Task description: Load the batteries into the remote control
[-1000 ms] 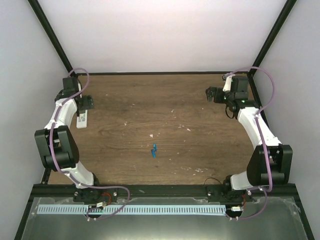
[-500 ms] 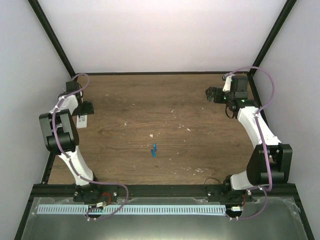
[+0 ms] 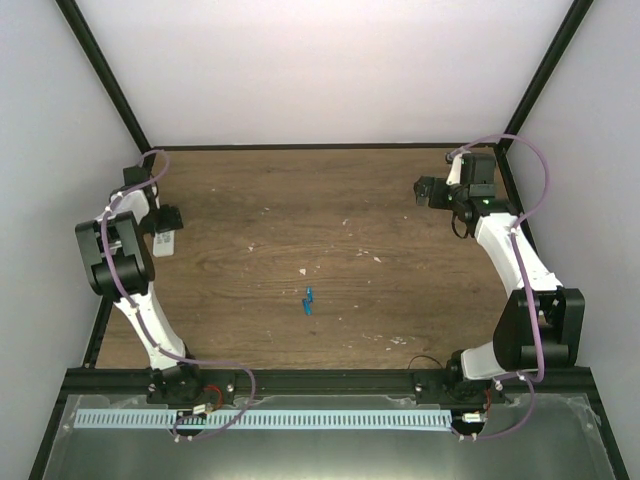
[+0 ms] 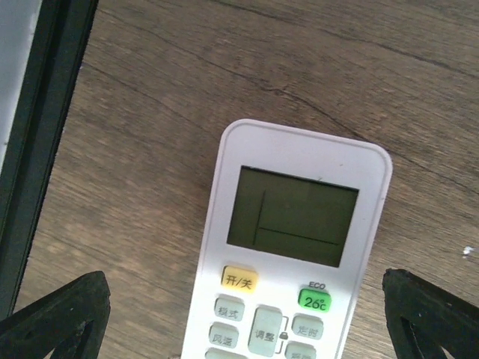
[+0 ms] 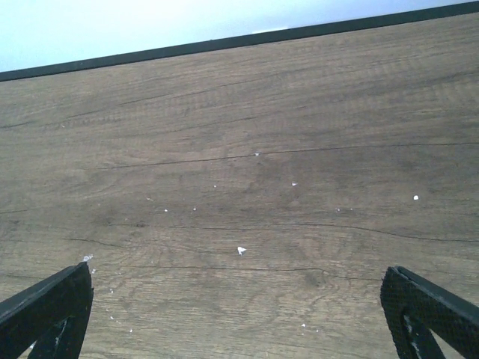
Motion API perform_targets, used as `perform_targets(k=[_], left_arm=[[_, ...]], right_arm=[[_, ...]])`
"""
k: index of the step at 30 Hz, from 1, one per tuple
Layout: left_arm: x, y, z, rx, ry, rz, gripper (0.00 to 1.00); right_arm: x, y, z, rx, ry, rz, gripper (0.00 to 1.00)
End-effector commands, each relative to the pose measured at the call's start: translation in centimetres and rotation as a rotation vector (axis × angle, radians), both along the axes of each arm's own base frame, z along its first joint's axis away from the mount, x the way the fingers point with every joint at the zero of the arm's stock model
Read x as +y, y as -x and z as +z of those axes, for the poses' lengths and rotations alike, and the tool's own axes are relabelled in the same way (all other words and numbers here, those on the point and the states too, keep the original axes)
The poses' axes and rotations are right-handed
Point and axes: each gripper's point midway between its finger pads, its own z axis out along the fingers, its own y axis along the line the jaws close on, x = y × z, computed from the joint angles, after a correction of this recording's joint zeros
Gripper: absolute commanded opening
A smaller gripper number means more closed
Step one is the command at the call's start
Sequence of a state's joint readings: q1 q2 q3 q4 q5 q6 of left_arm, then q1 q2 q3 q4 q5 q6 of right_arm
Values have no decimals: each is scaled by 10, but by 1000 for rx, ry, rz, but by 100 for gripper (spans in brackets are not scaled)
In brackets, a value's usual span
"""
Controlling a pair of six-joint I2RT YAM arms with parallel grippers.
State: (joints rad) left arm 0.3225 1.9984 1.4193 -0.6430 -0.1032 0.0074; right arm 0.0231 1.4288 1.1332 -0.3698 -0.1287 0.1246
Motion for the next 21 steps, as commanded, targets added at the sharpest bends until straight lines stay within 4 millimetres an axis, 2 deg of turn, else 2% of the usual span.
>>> perform_targets(k=[1,15,21], left_arm=[[-2,-17,4,-48,27,-34,100],[-2,-18,-20,13,40,-52,94],[-6,-19,-26,28,68,-72,74]], right_arm=[[-2,-4,24,-46,9,-14,100],[-5,-11,26,-28,20,-32,100],[-7,-13,26,-24,33,-41,100]])
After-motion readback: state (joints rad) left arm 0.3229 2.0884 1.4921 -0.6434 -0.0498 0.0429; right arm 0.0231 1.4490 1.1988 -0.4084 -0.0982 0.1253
